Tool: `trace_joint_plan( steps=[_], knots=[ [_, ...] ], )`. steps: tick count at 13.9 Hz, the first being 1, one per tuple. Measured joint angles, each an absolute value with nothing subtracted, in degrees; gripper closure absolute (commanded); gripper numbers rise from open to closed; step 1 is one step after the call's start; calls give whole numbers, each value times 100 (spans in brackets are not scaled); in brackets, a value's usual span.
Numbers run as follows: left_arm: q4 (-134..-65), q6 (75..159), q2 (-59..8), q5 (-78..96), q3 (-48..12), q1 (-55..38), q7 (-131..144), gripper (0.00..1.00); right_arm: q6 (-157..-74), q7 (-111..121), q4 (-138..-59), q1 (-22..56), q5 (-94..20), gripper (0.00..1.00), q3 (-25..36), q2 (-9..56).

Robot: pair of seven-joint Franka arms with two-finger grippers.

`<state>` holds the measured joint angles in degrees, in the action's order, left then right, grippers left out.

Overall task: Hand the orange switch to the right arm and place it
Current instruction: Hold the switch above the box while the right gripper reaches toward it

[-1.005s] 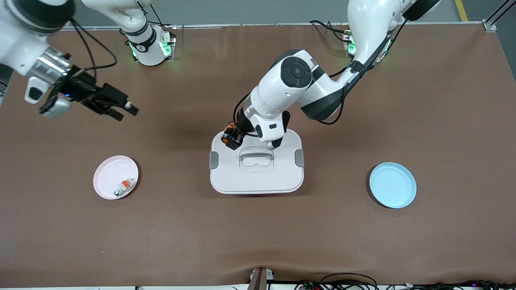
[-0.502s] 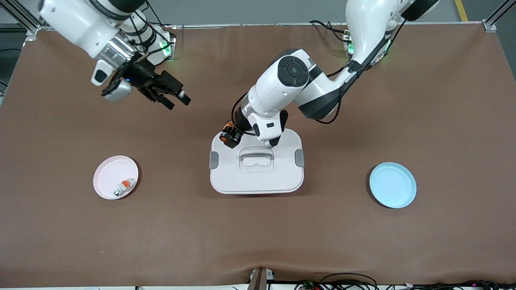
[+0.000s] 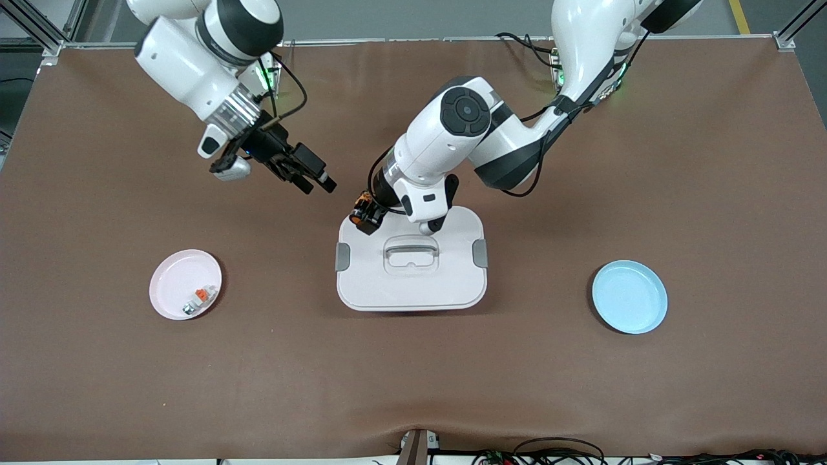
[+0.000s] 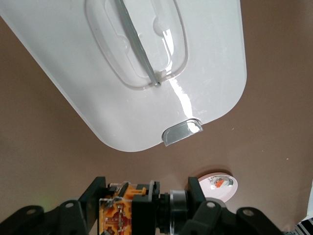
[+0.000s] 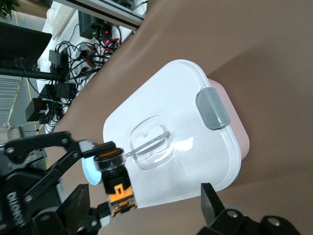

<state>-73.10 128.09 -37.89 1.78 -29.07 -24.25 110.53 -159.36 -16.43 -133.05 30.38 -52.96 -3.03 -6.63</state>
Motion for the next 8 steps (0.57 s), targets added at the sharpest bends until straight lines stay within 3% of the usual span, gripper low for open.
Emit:
trace_joint_plan(
  steps=[8],
  knots=[
    [-7216,12622,-3788,178,-2880,-2434,11053,100,-16308,-1633,-13088,3282,-5718,0,-301,-337]
  ],
)
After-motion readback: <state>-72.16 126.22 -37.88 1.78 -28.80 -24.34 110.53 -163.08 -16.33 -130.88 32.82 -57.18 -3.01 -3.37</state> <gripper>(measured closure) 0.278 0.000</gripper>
